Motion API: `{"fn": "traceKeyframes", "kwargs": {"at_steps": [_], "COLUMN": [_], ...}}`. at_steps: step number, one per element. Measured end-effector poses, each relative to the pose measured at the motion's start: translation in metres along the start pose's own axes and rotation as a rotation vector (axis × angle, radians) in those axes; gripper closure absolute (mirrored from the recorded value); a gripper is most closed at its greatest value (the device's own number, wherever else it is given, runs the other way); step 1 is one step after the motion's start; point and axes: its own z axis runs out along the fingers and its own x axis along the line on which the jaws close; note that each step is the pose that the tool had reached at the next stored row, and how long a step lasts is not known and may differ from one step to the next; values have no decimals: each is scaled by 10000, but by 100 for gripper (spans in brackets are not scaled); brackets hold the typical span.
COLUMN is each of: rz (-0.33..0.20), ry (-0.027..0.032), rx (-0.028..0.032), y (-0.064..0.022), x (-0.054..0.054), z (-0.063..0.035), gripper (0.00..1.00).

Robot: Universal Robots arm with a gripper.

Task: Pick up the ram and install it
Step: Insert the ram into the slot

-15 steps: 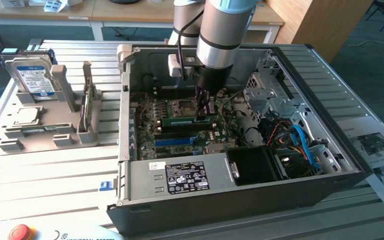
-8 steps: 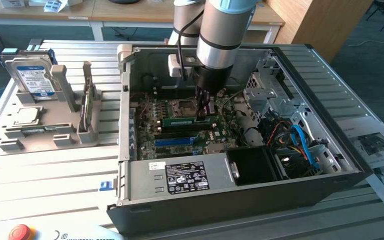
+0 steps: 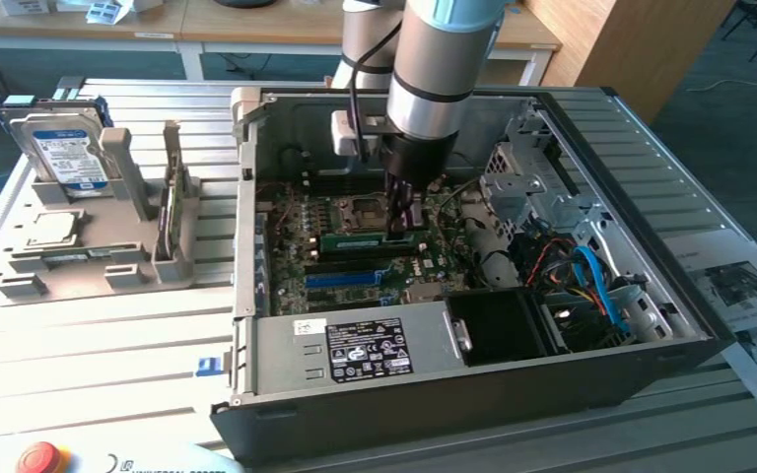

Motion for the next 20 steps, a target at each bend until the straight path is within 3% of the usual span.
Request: {"fn": "traceKeyframes", "kwargs": {"at_steps": [20], "rz": [0], "ry": [2], "rx": [1], "y": [10], "x": [1], "z": [26], "gripper": [88]}}
